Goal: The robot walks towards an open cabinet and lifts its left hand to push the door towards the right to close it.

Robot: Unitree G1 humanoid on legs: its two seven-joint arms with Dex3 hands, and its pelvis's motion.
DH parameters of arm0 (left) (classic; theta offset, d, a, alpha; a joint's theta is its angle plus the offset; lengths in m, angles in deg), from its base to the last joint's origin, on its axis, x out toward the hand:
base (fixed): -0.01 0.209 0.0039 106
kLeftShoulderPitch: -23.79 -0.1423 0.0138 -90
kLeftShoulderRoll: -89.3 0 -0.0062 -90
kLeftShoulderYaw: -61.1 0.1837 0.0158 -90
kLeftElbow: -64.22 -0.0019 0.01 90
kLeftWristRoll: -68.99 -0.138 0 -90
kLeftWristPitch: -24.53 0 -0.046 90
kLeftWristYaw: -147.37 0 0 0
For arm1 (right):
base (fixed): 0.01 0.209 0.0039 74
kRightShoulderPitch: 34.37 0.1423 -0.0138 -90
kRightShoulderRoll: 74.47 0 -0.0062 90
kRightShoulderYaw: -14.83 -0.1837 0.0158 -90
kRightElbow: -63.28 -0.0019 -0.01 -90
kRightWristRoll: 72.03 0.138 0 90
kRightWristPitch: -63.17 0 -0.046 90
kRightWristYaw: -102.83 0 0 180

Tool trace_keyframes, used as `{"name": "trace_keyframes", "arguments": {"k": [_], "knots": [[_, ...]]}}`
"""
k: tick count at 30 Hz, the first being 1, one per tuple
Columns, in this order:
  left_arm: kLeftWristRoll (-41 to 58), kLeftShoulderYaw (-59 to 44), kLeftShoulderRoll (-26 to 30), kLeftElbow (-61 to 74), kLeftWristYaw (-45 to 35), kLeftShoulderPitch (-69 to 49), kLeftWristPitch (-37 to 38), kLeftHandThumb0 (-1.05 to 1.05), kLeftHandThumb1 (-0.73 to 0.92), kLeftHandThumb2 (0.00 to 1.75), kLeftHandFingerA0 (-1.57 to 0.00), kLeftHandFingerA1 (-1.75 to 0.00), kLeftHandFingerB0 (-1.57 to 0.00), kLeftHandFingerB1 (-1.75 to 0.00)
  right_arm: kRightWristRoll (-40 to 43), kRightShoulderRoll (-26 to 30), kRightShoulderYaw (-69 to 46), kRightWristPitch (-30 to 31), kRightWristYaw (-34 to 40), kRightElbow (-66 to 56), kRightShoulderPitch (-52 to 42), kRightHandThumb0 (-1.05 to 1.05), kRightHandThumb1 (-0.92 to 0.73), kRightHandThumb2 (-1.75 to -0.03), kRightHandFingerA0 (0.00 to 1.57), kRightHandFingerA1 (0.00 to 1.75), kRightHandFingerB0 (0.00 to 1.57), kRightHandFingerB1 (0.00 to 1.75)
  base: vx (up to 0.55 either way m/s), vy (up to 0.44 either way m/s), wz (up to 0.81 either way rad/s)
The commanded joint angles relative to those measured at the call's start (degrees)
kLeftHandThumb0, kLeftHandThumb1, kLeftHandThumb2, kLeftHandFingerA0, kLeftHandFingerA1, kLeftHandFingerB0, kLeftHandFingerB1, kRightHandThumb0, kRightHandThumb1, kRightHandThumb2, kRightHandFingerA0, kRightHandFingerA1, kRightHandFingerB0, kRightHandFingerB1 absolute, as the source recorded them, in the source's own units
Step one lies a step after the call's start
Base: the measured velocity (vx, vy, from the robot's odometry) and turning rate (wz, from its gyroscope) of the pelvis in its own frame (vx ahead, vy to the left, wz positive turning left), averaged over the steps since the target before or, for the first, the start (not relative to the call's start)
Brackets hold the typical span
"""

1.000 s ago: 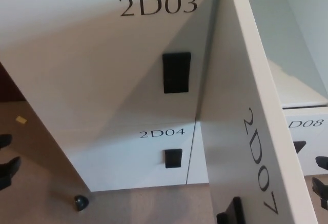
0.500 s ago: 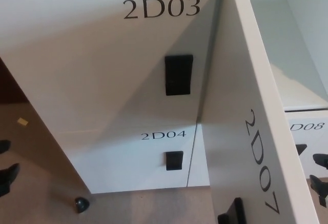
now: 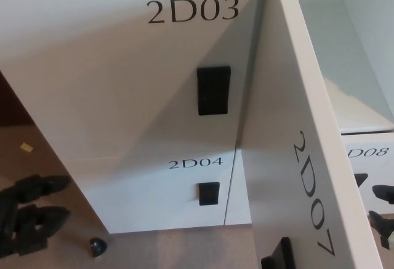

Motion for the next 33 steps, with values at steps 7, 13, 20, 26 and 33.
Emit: {"name": "trace_keyframes", "arguments": {"k": [7, 13, 20, 26, 33], "knots": [[13.6, 26.4, 22.5, 64.6, -38.1, -6.0, -17.6, -0.53, 0.61, 0.59, -0.63, -0.47, -0.65, -0.44, 4.4, 3.3, -6.8, 1.8, 5.5, 0.0, 0.6, -0.24, -0.72, -0.61, 0.56, 0.44, 0.48, 0.40, 0.00, 0.000, 0.00], [10.4, 32.3, 16.4, 61.2, -38.0, 5.0, -27.1, -0.51, 0.59, 0.58, -0.60, -0.45, -0.66, -0.44, 9.7, 5.8, -14.3, 5.3, 8.0, -6.9, -2.8, -0.20, -0.74, -0.61, 0.55, 0.45, 0.46, 0.41, 0.00, 0.000, 0.00], [10.5, 35.8, 10.0, 58.2, -35.6, 14.6, -35.5, -0.47, 0.58, 0.57, -0.53, -0.45, -0.59, -0.46, 11.5, 10.0, -16.0, 0.8, -7.4, -1.6, -15.6, -0.23, -0.72, -0.62, 0.53, 0.43, 0.44, 0.38, 0.00, 0.000, 0.00], [9.6, 38.7, 4.4, 55.8, -34.4, 20.6, -36.7, -0.54, 0.58, 0.58, -0.57, -0.46, -0.61, -0.45, 7.2, 10.1, -13.6, -2.2, -8.9, 12.1, -21.6, -0.33, -0.63, -0.74, 0.60, 0.53, 0.46, 0.47, 0.00, 0.000, 0.00], [8.2, 42.2, 2.1, 54.9, -33.6, 23.3, -38.5, -0.53, 0.59, 0.58, -0.57, -0.48, -0.63, -0.46, -0.6, 9.7, -6.7, 0.1, -5.0, 18.2, -25.3, -0.34, -0.73, -0.62, 0.56, 0.39, 0.45, 0.35, 0.00, 0.000, 0.00]]}}
